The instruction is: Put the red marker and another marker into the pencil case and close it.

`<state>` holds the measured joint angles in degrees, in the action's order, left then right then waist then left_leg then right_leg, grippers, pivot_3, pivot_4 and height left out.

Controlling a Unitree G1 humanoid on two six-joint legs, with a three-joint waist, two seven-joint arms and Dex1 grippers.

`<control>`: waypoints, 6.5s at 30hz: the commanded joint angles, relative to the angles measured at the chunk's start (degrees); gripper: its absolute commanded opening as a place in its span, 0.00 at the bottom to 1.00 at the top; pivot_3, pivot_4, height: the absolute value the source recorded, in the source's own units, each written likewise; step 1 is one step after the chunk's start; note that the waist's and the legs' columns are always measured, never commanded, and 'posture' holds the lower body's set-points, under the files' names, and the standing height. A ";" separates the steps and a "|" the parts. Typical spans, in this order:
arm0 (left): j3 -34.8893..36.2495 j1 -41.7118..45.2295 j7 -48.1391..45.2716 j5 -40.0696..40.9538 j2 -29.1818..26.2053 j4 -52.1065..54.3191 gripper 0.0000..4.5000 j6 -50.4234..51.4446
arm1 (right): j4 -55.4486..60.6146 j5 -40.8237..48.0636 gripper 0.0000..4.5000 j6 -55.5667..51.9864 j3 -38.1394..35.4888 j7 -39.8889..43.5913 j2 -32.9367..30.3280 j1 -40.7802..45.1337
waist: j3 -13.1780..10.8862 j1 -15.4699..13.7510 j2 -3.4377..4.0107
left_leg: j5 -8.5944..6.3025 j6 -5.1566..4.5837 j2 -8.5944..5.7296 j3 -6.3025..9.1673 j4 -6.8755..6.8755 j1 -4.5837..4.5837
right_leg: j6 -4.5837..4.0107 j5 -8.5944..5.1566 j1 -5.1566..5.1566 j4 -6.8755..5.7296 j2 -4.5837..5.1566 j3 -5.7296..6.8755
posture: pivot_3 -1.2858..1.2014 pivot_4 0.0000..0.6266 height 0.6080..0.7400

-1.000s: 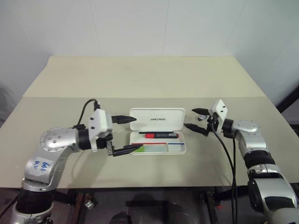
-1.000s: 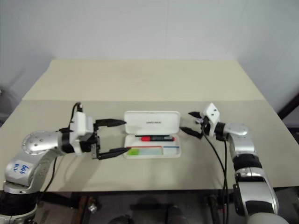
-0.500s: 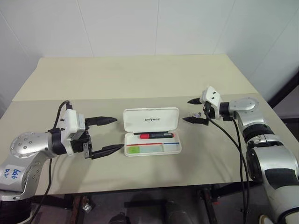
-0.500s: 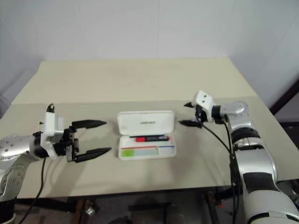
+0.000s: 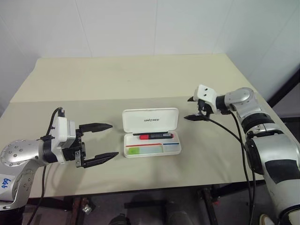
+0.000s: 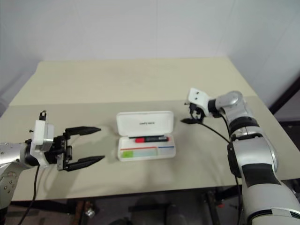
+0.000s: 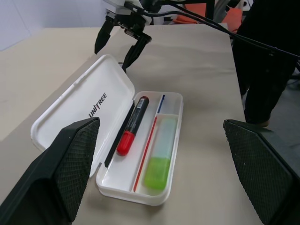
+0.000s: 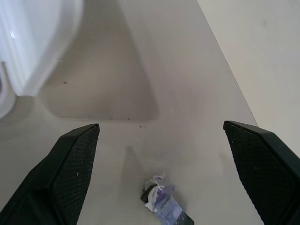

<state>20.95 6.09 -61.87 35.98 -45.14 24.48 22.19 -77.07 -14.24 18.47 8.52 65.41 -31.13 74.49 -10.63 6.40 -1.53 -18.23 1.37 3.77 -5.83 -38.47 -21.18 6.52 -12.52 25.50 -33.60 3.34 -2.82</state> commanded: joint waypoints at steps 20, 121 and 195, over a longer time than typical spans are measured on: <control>-3.24 3.21 3.34 1.12 0.22 1.40 1.00 -1.85 | 4.80 13.23 1.00 -9.04 -14.37 -13.11 2.94 -13.19 | 0.00 0.18 0.00 | 0.10 0.16 -0.01 0.07 0.25 0.06 | -0.04 -0.05 0.02 0.01 -0.01 0.07 | 0.52 0.24 1.00; -9.19 14.14 -7.53 0.98 7.29 -15.00 1.00 -12.98 | 124.17 28.79 0.37 -87.14 0.00 -62.21 20.96 -66.48 | 0.33 -3.30 -0.55 | 0.15 0.19 -0.01 0.52 0.33 0.01 | -1.07 -0.72 0.04 0.08 0.03 0.42 | 0.52 0.24 1.00; -8.98 13.15 -6.76 1.05 7.65 -15.34 1.00 -15.57 | 103.06 31.21 0.99 -57.02 -12.42 -36.56 -0.24 -67.10 | 0.31 -3.39 -0.56 | 0.09 0.11 -0.01 0.50 0.46 -0.05 | -0.90 -0.72 0.06 0.30 0.05 0.48 | 0.52 0.24 1.00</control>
<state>11.13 18.81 -68.43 36.92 -37.12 8.50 7.46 25.30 16.95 -40.72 -2.33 27.92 -30.26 7.82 -10.32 3.01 -2.09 -18.14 1.48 3.76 -5.36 -38.02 -21.23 5.62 -13.24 25.55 -33.31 3.39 -2.35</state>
